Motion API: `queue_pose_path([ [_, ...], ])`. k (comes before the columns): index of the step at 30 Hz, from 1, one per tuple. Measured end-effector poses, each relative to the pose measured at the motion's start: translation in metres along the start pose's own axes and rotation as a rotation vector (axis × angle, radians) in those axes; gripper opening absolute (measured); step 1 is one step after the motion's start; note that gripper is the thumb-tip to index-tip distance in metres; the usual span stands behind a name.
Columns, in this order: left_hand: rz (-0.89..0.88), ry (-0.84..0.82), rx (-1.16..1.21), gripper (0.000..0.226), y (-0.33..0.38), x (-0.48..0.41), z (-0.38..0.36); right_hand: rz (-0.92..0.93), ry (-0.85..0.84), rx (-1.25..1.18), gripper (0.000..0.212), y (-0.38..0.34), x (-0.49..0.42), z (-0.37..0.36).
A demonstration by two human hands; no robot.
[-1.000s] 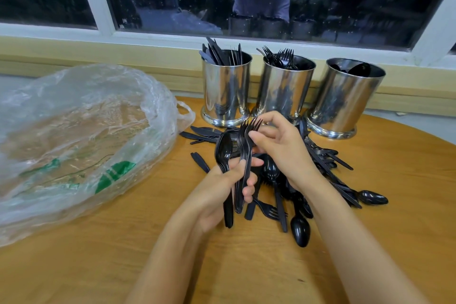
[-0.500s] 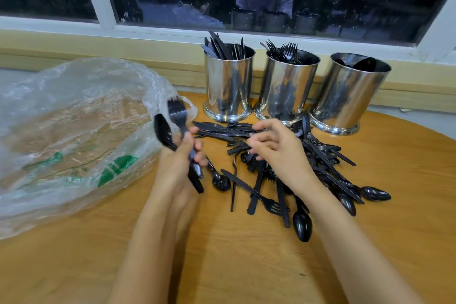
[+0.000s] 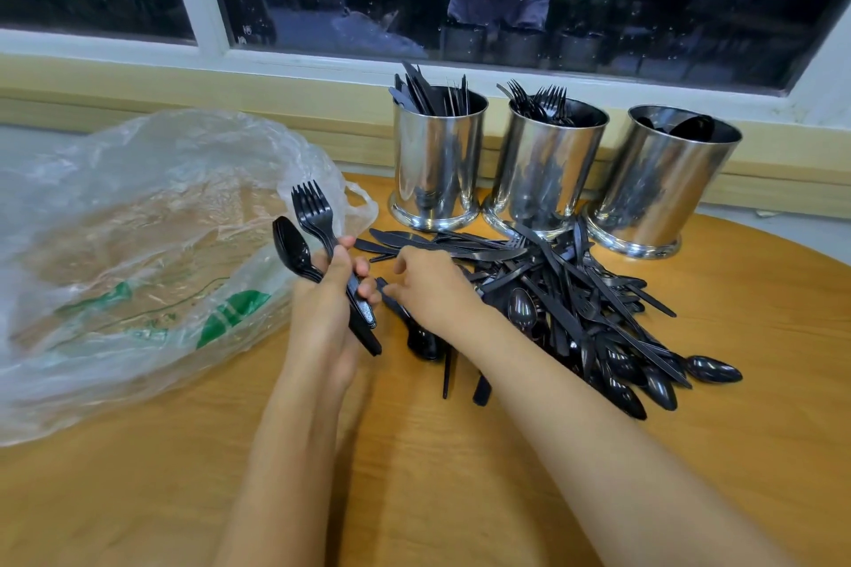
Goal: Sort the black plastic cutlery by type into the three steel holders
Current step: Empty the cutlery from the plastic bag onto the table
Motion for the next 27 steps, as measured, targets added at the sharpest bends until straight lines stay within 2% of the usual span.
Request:
queue_pose_path([
  [4, 0.001, 0.007, -0.012, 0.020, -0.001, 0.000, 0.000, -0.090, -0.056, 0.058, 0.024, -0.009, -0.020, -0.013],
  [6, -0.001, 0.007, -0.027, 0.020, -0.002, 0.000, 0.000, -0.138, -0.097, 0.028, 0.008, -0.007, -0.030, -0.017],
  [8, -0.003, 0.006, -0.031, 0.020, -0.003, -0.001, 0.000, -0.162, -0.137, -0.007, 0.020, -0.004, -0.038, -0.017],
  [9, -0.003, 0.008, -0.029, 0.020, -0.003, -0.001, 0.000, -0.168, -0.149, -0.045, 0.018, -0.003, -0.040, -0.013],
  [10, 0.001, 0.011, -0.027, 0.020, -0.003, -0.001, 0.000, -0.161, -0.134, -0.101, 0.011, -0.001, -0.041, -0.007],
  [12, 0.014, 0.013, -0.018, 0.019, -0.003, -0.001, 0.001, -0.153, -0.054, -0.287, 0.016, 0.002, -0.036, 0.019],
  [17, 0.051, 0.005, -0.010, 0.018, -0.007, 0.001, -0.002, -0.153, 0.217, -0.880, 0.010, 0.026, 0.018, 0.087],
  [19, 0.062, 0.012, -0.034, 0.018, -0.011, 0.002, -0.005, -0.159, 0.264, -1.040, 0.009, 0.039, 0.045, 0.091],
  [27, 0.194, -0.089, -0.033, 0.015, -0.031, 0.023, -0.037, -0.252, 0.205, -0.956, 0.017, 0.064, 0.122, 0.049],
])
Point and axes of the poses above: each hand's wrist, its own x-axis away from the middle knuckle, its own z-axis out of the back of the hand, y = z × x, the point moved 4 cm from there along -x, towards the middle knuckle, and after that the axes turned 3 degrees about -y, right-handed, at the moved point
